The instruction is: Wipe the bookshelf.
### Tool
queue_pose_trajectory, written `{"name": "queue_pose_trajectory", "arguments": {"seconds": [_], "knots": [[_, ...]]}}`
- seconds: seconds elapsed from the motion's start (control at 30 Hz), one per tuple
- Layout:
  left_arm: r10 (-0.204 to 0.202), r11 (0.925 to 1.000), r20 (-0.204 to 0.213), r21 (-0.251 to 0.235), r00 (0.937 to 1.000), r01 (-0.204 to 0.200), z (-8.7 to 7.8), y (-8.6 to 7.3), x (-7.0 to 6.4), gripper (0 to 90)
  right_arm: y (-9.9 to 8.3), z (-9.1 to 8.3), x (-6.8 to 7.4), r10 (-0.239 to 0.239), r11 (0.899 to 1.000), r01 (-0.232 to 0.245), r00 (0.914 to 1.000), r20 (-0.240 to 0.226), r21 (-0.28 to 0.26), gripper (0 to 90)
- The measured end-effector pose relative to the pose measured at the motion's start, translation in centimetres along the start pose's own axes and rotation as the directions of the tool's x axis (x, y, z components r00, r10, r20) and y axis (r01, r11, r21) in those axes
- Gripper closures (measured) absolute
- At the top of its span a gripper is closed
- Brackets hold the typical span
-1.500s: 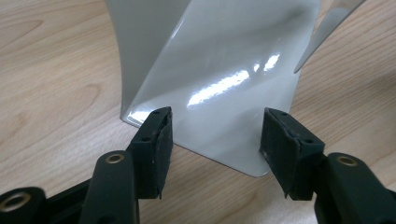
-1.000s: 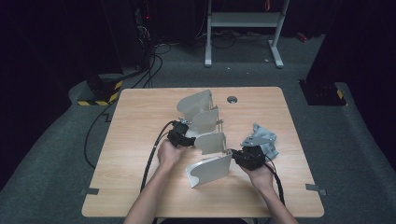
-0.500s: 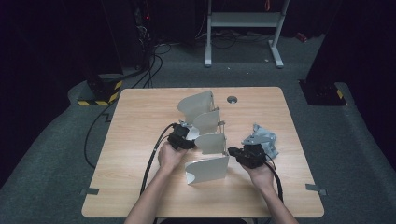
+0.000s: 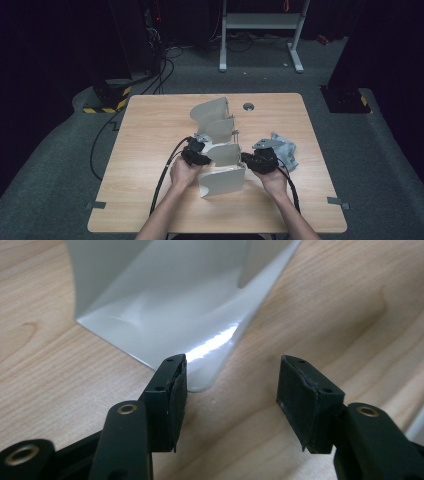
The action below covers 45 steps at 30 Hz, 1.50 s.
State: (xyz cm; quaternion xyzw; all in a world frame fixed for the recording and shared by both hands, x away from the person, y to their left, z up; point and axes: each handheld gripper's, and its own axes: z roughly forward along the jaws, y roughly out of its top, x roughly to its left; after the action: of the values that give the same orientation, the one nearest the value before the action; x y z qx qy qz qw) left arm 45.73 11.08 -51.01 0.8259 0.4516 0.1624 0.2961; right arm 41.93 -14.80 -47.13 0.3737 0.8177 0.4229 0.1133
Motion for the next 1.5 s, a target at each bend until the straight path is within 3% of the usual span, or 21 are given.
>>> {"name": "queue_pose_trajectory", "arguments": {"seconds": [0.37,0.7,0.83,0.97,1.03,1.13,1.3,1.37,1.5], "knots": [[-0.004,0.9999,0.040,-0.009,0.9992,0.005,-1.2,-1.5,-1.4,45.6,-0.8,-0.6,1.5,-0.037,0.999,0.037,0.9989,-0.031,0.004,80.7],[-0.013,0.9996,0.028,-0.023,0.9995,0.014,-2.6,-3.4,-2.0,45.3,-1.5,-1.0,3.2,-0.064,0.998,0.065,0.9958,-0.064,0.007,77.5],[-0.021,0.9996,0.012,-0.020,0.9997,0.022,-3.1,-4.1,-1.8,41.2,-1.8,-1.4,2.6,-0.067,0.998,0.067,0.9976,-0.017,0.006,68.4],[-0.028,0.9990,-0.007,-0.033,0.9996,0.028,-3.6,-4.9,-1.5,39.8,-1.9,-3.1,0.7,-0.019,0.999,0.024,0.9951,0.097,-0.049,59.6],[-0.031,0.9987,-0.013,-0.042,0.9994,0.030,-3.8,-5.3,-1.4,39.0,-1.9,-4.0,-0.5,0.001,0.998,0.009,0.9871,0.160,-0.061,56.7],[-0.028,0.9981,-0.019,-0.056,0.9994,0.027,-3.9,-5.8,-1.4,37.6,-2.1,-4.8,-2.6,0.024,0.999,-0.015,0.9681,0.249,-0.038,51.9],[-0.030,0.9958,-0.026,-0.088,0.9992,0.028,-3.9,-6.2,-1.6,36.1,-2.8,-5.1,-5.3,0.049,0.998,-0.060,0.9274,0.371,0.017,47.1],[-0.035,0.9939,-0.026,-0.105,0.9991,0.032,-3.8,-6.4,-1.6,35.4,-3.3,-4.9,-6.3,0.056,0.996,-0.080,0.9118,0.407,0.041,45.2],[-0.037,0.9886,-0.031,-0.147,0.9988,0.032,-3.8,-7.0,-1.7,35.4,-3.7,-4.3,-7.6,0.079,0.990,-0.121,0.8949,0.439,0.068,43.2]]}}
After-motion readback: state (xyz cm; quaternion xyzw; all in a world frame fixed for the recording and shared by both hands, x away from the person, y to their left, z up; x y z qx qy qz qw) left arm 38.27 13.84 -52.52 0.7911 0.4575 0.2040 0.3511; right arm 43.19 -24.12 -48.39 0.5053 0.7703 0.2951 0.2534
